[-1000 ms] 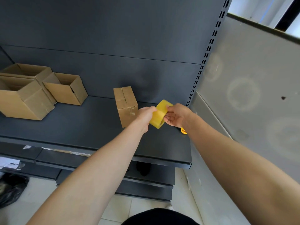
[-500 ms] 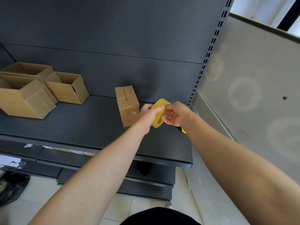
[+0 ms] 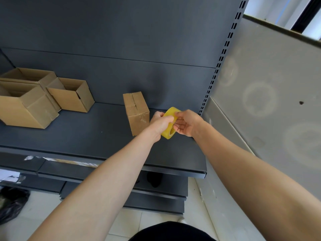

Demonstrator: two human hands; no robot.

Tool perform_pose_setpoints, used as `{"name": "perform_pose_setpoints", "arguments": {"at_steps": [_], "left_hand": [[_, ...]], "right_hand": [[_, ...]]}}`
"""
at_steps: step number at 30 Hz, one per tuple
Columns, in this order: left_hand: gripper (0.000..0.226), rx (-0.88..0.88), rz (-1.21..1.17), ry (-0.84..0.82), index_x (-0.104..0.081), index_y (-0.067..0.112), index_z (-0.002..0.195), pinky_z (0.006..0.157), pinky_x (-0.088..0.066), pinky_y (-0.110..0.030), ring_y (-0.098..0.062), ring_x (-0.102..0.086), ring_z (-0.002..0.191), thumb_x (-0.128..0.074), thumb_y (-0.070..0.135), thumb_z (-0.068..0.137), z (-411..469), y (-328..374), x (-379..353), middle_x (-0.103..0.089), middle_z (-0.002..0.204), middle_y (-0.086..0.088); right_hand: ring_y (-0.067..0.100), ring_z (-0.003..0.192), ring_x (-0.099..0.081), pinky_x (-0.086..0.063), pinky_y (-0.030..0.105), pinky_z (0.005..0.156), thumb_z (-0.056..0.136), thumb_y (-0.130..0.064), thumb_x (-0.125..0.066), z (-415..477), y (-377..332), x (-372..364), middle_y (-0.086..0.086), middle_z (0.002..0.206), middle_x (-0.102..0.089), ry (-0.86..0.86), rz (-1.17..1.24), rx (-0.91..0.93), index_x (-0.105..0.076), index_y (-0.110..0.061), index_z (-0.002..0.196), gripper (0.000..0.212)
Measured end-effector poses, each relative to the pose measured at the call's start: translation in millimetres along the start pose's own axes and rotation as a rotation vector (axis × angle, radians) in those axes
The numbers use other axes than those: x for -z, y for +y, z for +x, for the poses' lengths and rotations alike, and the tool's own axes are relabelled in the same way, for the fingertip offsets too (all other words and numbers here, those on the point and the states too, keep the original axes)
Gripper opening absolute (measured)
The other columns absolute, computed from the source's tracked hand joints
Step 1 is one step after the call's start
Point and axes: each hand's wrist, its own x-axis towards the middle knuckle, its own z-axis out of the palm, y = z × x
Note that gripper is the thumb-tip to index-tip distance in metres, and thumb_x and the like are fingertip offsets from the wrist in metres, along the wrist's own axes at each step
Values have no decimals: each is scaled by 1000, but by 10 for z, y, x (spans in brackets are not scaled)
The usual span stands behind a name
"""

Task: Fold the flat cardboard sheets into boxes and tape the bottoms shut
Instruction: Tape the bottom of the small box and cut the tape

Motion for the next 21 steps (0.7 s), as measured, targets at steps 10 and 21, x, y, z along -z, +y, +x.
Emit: {"name": "perform_pose_setpoints", "arguments": {"at_steps": [10,21], "left_hand": [[31,268,114,51,-58,2,114,75,-48,-40,-20,-57,77,-67,10,85,-63,125,11,-60,93,-9],[16,250,88,111,-47,5,67,65,-52,-33,-18,-44,52,-49,-9,74,-43,191,-36,-46,65,-8]], "right_hand": [[22,69,-55,-51,32,72,89,-8,-59,12,33,-88,12,78,-57,202,-168,197,-58,-3,91,6],[21,76,-58,-55,38,83,86,-11,-65,5,26,-152,13,87,-60,177,-309,264,-59,-4,100,17]]}}
